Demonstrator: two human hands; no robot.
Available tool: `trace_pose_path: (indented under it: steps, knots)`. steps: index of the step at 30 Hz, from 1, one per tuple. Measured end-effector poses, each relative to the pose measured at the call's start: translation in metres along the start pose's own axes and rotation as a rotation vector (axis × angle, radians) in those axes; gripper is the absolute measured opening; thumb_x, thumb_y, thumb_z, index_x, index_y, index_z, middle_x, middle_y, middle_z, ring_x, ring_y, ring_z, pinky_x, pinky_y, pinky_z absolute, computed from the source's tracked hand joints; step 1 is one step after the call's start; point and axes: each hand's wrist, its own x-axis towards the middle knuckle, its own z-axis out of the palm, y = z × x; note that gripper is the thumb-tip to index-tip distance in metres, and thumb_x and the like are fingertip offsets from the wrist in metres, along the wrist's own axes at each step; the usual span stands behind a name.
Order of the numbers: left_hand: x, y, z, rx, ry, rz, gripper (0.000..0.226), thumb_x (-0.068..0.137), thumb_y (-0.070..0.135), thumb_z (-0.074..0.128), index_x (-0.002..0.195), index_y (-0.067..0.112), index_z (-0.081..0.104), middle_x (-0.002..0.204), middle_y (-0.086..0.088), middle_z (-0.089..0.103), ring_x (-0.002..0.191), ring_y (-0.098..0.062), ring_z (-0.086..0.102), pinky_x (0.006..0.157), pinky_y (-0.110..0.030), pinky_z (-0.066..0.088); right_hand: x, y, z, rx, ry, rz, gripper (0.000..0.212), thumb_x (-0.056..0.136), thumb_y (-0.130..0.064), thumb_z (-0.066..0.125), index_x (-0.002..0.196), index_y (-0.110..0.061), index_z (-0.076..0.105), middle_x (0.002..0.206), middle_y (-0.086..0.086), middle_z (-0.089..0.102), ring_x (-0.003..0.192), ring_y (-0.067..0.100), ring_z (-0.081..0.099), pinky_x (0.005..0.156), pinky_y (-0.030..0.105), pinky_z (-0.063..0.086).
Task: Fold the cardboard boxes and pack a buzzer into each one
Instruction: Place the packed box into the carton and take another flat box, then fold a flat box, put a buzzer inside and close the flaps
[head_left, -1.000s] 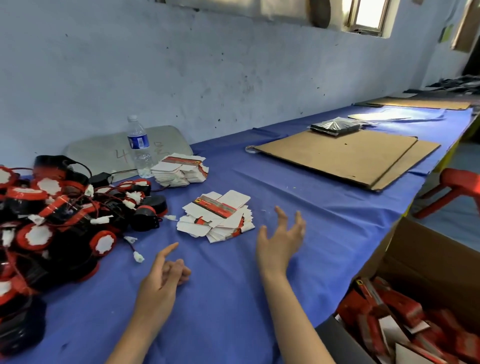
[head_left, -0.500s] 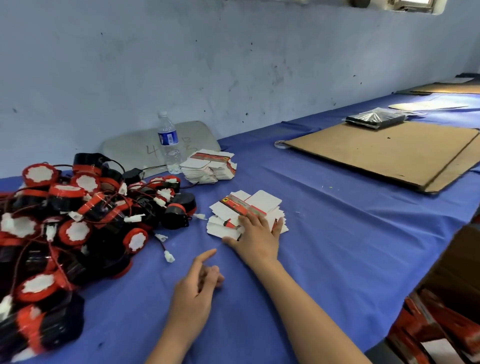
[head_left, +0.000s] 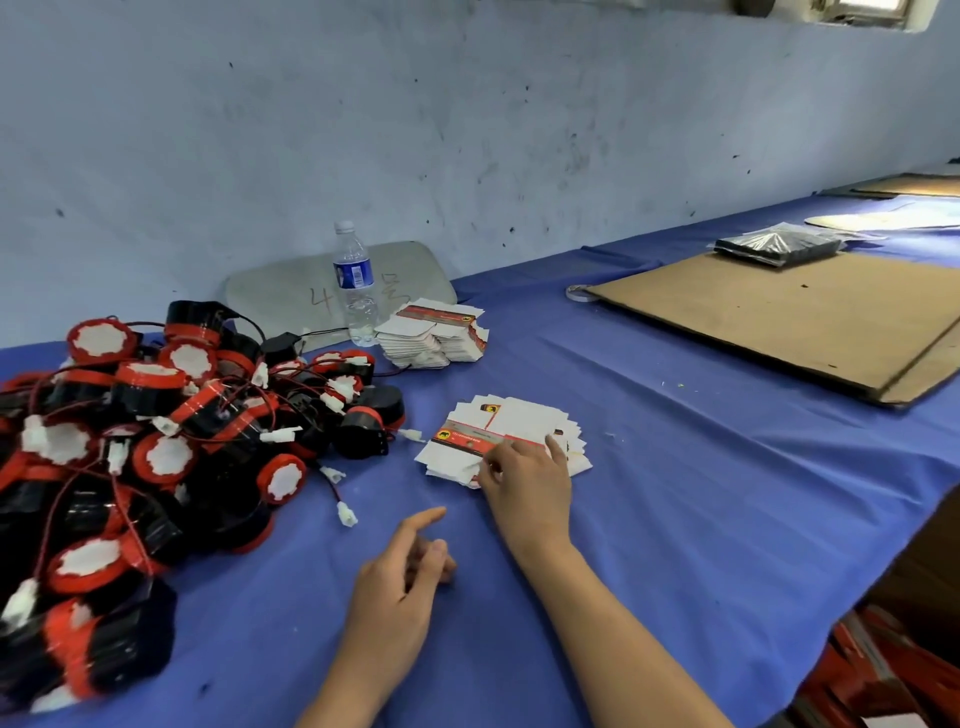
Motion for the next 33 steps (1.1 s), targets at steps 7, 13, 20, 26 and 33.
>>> trace_pose_path:
  steps: [7, 13, 20, 26, 33]
  knots:
    - [0.005, -0.001, 0.001, -0.187, 0.121, -0.068, 0.033, 0.097, 0.016, 0.053, 0.123, 0.036, 0.054, 0.098, 0.006, 0.067, 0.078, 0.0, 0.066, 0.072, -0.013, 0.05, -0.003, -0.004, -0.025, 0.699, 0.462, 0.182, 0.024, 0.097, -0.014, 0.046, 0.088, -0.036, 0.042, 0.073, -0.013, 0.053, 0.063, 0.003, 0.05, 0.054, 0.01, 0.034]
    - [0.007, 0.003, -0.006, -0.172, 0.409, -0.01, 0.064, 0.086, 0.04, 0.068, 0.139, 0.048, 0.033, 0.135, 0.024, 0.037, 0.115, 0.019, 0.042, 0.087, -0.012, 0.04, -0.006, -0.019, -0.026, 1.08, 0.004, 0.311, 0.02, 0.096, -0.009, 0.054, 0.08, -0.02, 0.055, 0.066, -0.01, 0.06, 0.061, 0.006, 0.052, 0.054, 0.022, 0.041]
    - [0.012, -0.003, -0.011, -0.232, 0.407, -0.071, 0.07, 0.082, 0.019, 0.074, 0.142, 0.032, 0.04, 0.13, 0.014, 0.042, 0.103, 0.022, 0.049, 0.085, -0.016, 0.043, -0.007, -0.025, -0.03, 1.332, -0.208, 0.354, 0.017, 0.089, 0.003, 0.056, 0.079, -0.01, 0.062, 0.079, 0.009, 0.064, 0.075, 0.024, 0.056, 0.07, 0.037, 0.046]
    - [0.013, 0.002, -0.015, -0.434, 0.247, -0.087, 0.071, 0.067, 0.029, 0.072, 0.132, 0.035, 0.043, 0.115, 0.028, 0.055, 0.092, 0.023, 0.056, 0.065, -0.002, 0.045, -0.007, -0.031, -0.034, 1.622, -0.378, 0.374, 0.084, 0.059, -0.002, 0.042, 0.136, -0.033, 0.037, 0.096, -0.002, 0.057, 0.086, 0.02, 0.051, 0.073, 0.031, 0.043]
    - [0.012, -0.005, -0.021, -0.414, 0.081, -0.09, 0.066, 0.063, 0.026, 0.078, 0.125, 0.031, 0.056, 0.112, 0.018, 0.069, 0.096, -0.005, 0.068, 0.074, -0.014, 0.051, -0.006, -0.025, -0.038, 1.843, -0.44, 0.401, 0.094, 0.055, 0.001, 0.036, 0.136, -0.046, 0.039, 0.099, -0.005, 0.065, 0.085, 0.016, 0.063, 0.069, 0.031, 0.053]
